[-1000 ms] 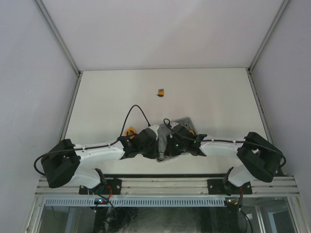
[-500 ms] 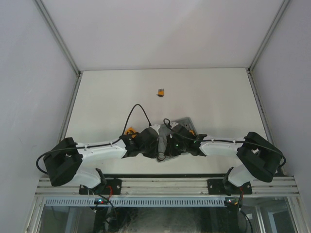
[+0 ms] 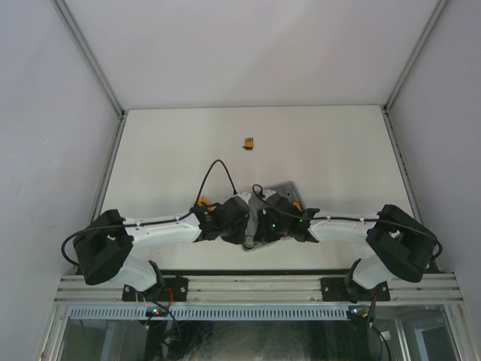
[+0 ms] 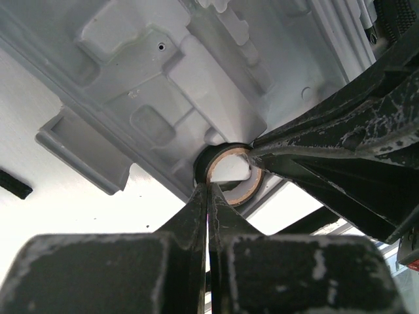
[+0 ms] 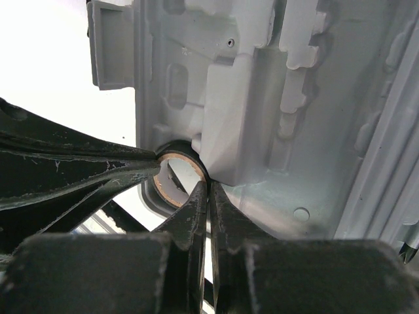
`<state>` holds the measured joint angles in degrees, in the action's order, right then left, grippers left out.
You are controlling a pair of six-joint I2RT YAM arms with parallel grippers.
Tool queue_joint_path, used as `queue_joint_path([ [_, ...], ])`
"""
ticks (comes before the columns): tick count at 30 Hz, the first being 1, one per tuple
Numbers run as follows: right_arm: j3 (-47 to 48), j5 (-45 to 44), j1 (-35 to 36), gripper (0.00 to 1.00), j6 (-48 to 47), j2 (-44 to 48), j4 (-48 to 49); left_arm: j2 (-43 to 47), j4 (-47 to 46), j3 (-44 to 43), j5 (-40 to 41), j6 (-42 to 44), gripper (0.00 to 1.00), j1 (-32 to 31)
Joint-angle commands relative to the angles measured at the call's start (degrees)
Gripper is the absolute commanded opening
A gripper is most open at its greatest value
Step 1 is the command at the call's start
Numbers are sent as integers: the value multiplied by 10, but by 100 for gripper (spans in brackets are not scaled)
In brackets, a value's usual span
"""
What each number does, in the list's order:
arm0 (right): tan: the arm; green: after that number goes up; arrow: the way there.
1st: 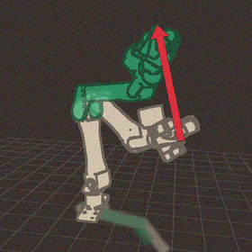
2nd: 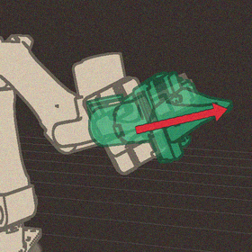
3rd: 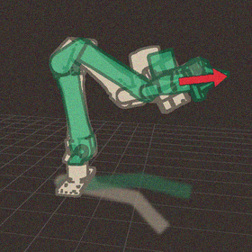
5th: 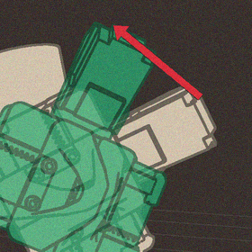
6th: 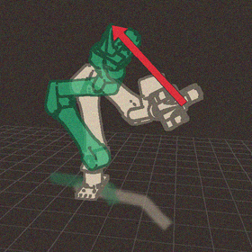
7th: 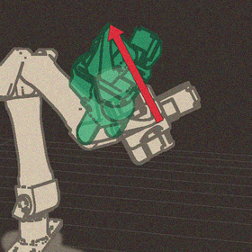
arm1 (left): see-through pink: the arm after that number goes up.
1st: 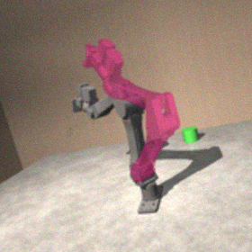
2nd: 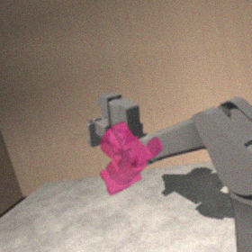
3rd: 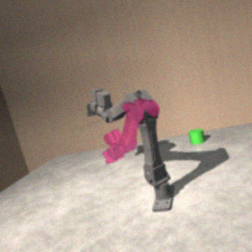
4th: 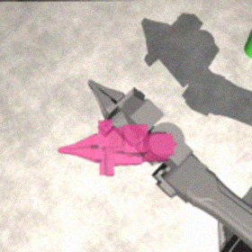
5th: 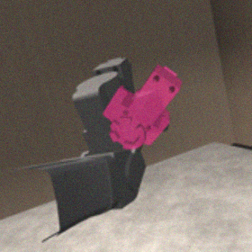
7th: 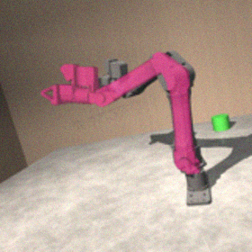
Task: Sort the tools into containers
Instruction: Adjust the engineering item in the storage box.
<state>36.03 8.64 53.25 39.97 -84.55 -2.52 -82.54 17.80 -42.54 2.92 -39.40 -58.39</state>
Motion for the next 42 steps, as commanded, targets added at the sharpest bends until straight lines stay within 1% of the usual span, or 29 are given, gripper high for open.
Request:
queue_joint_path([
  [1, 0, -26, 15, 0, 12, 2, 22, -33, 1, -12, 0, 6, 0, -10],
  [9, -33, -42, 29, 0, 46, 9, 68, -59, 7, 0, -3, 0, 0, -15],
  [19, -74, -52, 31, 0, 70, 15, 113, -116, 30, -12, -17, -5, 0, -24],
  [30, -89, -60, 37, 0, 77, 33, 135, -147, 47, -12, -32, -3, 0, -31],
  [34, -89, -63, 36, 0, 77, 30, 126, -132, 41, -12, -30, -2, 0, -32],
  [38, -89, -70, 37, 0, 74, 32, 113, -96, 37, -19, -12, -2, 1, -32],
  [40, -89, -71, 39, 0, 73, 36, 108, -75, 38, -26, 3, -1, 5, -32],
  [42, -89, -72, 38, 0, 72, 40, 104, -56, 45, -41, 25, 2, 12, -30],
])
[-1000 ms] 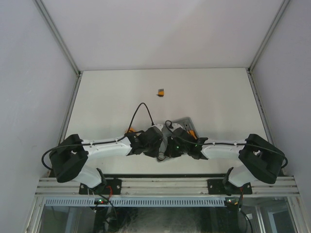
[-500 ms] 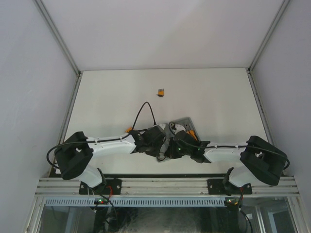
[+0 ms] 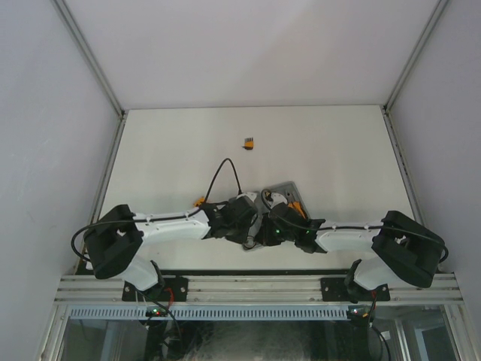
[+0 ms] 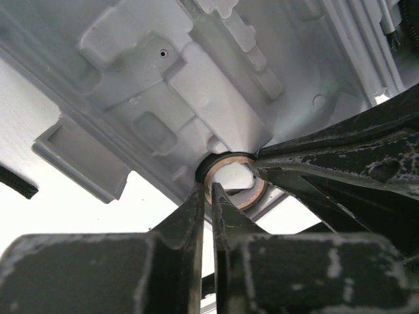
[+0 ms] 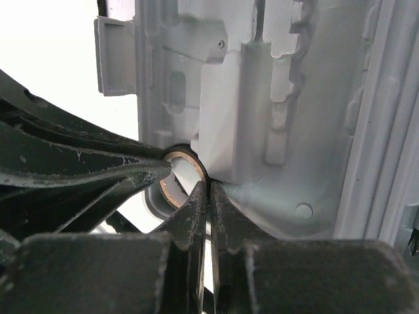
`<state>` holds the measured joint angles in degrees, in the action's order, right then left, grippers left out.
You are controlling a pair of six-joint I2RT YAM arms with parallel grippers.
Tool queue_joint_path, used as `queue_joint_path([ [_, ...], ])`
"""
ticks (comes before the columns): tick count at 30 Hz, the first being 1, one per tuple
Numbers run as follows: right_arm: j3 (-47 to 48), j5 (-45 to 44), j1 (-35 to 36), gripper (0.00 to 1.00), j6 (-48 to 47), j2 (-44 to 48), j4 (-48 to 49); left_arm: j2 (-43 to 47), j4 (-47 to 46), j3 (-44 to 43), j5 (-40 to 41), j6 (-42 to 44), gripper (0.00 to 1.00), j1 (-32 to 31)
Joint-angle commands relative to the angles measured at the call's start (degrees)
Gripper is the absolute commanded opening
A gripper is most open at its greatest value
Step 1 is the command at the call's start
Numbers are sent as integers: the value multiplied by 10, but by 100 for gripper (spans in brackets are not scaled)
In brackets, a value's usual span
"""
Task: Sort the tools into containers
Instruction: Adjust the engineering item in the storage box.
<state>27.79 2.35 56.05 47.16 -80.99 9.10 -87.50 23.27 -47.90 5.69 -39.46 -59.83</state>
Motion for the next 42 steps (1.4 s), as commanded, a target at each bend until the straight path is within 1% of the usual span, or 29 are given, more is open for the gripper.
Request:
queue_joint_path([
  [1, -5, -11, 10, 0, -1, 6, -16, 2, -2, 3, 10, 5, 15, -15],
  [5, 4, -17, 8, 0, -7, 11, -36, 43, 8, -24, 39, 7, 23, 3],
  [6, 5, -17, 7, 0, -7, 11, -37, 56, 7, -29, 43, 21, 25, 9],
  [8, 4, -17, 5, 2, -8, 13, -38, 80, 6, -33, 50, 28, 29, 20],
  [12, 4, -10, 1, 11, -18, 26, -33, 142, 6, -26, 76, 35, 31, 43],
  [16, 10, 5, 1, 21, -57, 61, -25, 197, 3, -1, 87, 37, 32, 79],
  [21, 34, -5, -2, 33, -109, 119, -67, 244, 19, 28, 94, 38, 33, 140],
  [26, 40, -47, -15, 38, -131, 194, -131, 284, 22, 57, 98, 37, 35, 182],
  [29, 40, -74, -36, 39, -130, 231, -181, 282, 23, 62, 82, 45, 38, 211],
  [33, 38, -103, -55, 39, -128, 268, -239, 254, 42, 51, 81, 51, 42, 243],
  [35, 33, -104, -62, 39, -129, 282, -248, 240, 43, 49, 81, 51, 46, 256],
  [38, 19, -103, -69, 40, -127, 300, -252, 215, 43, 36, 68, 64, 56, 271],
  [41, 5, -103, -72, 42, -123, 313, -248, 184, 54, 13, 66, 69, 60, 282],
  [42, -1, -103, -73, 45, -122, 317, -246, 177, 53, 9, 61, 69, 62, 286],
])
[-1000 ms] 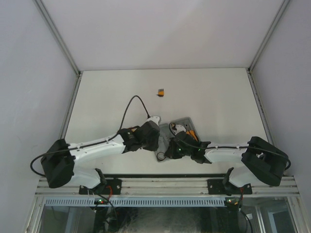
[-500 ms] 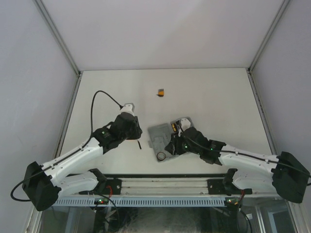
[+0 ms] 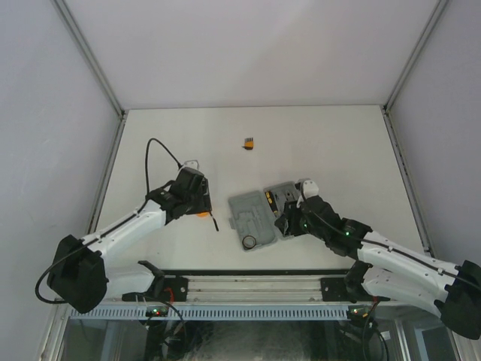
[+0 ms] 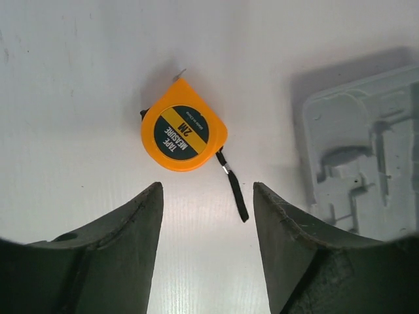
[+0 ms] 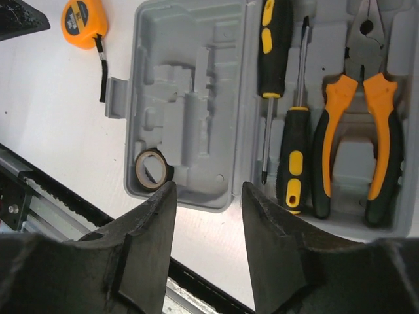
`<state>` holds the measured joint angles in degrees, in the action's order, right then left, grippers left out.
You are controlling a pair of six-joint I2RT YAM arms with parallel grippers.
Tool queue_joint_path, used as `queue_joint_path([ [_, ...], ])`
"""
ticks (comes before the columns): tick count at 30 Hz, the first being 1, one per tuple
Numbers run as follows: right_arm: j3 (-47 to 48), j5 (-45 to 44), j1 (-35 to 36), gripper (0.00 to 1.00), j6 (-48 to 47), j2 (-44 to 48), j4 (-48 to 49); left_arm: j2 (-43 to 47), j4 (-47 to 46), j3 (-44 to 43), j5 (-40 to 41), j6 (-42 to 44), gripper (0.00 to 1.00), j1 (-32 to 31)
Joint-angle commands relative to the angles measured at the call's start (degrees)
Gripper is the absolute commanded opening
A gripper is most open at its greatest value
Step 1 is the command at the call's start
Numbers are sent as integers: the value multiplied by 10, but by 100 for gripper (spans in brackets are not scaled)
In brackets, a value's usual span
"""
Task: Sort the tools into containers
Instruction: Adjust the engineering item in the storage box, then pick up the engineering item from the center of the board.
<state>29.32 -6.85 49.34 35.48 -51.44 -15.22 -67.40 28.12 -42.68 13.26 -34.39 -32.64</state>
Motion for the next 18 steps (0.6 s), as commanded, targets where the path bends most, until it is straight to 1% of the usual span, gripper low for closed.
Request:
queue_joint_path([
  [1, -21, -11, -7, 46, -3, 26, 0, -32, 3, -47, -20, 17, 63, 19],
  [7, -44, -7, -13, 49, 0, 49, 3, -76, -12, -47, -32, -6, 69, 40],
  [9, -53, -3, -15, 49, 4, 58, 3, -88, -18, -46, -26, -16, 73, 41],
  [14, -76, 0, -15, 48, 21, 86, 2, -122, -19, -56, -3, -37, 76, 42],
  [18, -91, 1, -18, 49, 32, 107, 2, -133, -31, -49, 25, -79, 81, 42],
])
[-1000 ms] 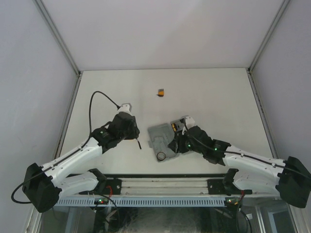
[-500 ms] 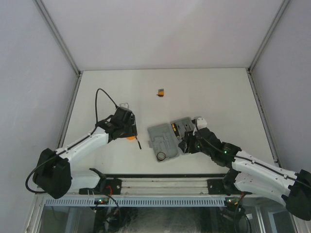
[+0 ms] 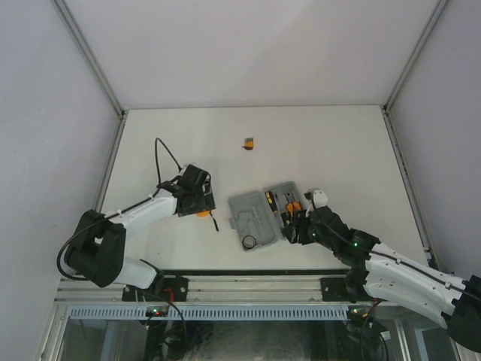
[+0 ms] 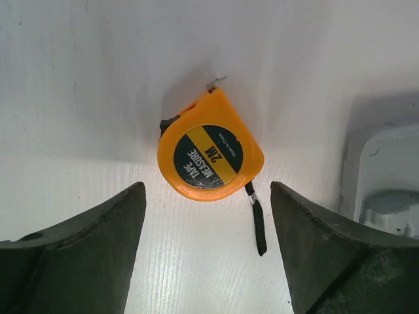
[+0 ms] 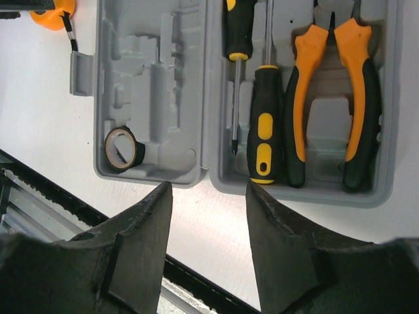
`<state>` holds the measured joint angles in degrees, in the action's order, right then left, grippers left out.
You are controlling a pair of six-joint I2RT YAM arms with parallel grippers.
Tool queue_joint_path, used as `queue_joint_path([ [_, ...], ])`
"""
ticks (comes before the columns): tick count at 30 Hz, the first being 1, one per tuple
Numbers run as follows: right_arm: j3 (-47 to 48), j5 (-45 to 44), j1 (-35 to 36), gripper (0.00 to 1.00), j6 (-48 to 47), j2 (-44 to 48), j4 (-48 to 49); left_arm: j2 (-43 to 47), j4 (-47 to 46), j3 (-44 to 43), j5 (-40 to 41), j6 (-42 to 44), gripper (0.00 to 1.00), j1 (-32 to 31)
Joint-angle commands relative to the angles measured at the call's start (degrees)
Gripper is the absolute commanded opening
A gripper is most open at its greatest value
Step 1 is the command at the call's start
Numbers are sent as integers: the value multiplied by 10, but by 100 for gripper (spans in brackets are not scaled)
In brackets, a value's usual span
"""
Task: Sort the tools into containers
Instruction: Pick up the engineering item from the center of the board.
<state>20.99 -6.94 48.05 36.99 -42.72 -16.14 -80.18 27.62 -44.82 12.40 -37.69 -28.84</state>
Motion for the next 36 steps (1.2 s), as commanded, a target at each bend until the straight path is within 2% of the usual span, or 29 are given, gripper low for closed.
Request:
queue_joint_path([
  [1, -10, 3, -7, 49, 18, 24, 9, -7, -31, -24, 37, -51, 82, 4],
  [10, -10, 6, -14, 49, 17, 33, -3, -35, -39, -32, 58, -68, 81, 4],
  [17, -14, 10, -16, 49, 19, 30, 4, -67, -42, -31, 61, -75, 75, 4],
  [20, -17, 12, -17, 48, 18, 28, 7, -75, -43, -31, 52, -62, 69, 4],
  [24, -17, 12, -19, 49, 16, 27, 7, -85, -29, -50, 13, -13, 60, 4],
  [30, -17, 17, -20, 48, 17, 22, 15, -105, 21, -94, -53, 127, 49, -7],
  [33, -17, 24, -21, 48, 14, 13, 26, -114, 41, -102, -67, 171, 48, -25],
  [36, -16, 33, -24, 49, 10, 4, 35, -118, 59, -102, -38, 193, 48, -51],
])
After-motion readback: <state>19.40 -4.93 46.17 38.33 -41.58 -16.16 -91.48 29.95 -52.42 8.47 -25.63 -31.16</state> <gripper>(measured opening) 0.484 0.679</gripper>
